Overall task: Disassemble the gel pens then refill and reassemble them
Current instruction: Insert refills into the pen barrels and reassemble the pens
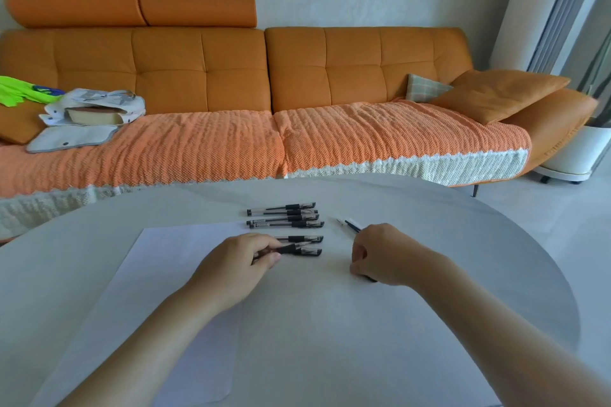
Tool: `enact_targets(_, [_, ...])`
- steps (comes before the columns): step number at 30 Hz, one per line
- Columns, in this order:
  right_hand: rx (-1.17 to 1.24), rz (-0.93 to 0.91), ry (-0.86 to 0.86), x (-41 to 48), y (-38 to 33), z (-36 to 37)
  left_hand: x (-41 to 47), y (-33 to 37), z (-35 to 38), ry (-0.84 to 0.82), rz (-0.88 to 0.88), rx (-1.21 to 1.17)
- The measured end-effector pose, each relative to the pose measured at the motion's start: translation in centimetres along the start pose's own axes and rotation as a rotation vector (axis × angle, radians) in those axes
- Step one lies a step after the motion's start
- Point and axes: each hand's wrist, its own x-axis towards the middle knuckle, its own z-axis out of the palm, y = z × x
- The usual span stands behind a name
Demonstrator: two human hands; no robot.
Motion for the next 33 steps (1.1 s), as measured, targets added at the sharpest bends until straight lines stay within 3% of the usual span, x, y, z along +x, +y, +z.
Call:
enact_targets(9, [0.314,-0.193,0.004,0.2,-2.0,0.7,-0.2,0.3,-0.2,0.038,0.017,0.036])
enact_targets(16, [0.814,-0.175,0.047,0.3,-4.1,1.3,-0.4,0.4,-0.4,0.08,0.067,0.052])
enact_targets(33, [0.785,-0.165,0.193,0.4,-4.1,1.4,-0.3,-0.2,-1.2,0.088,0.091,0.102])
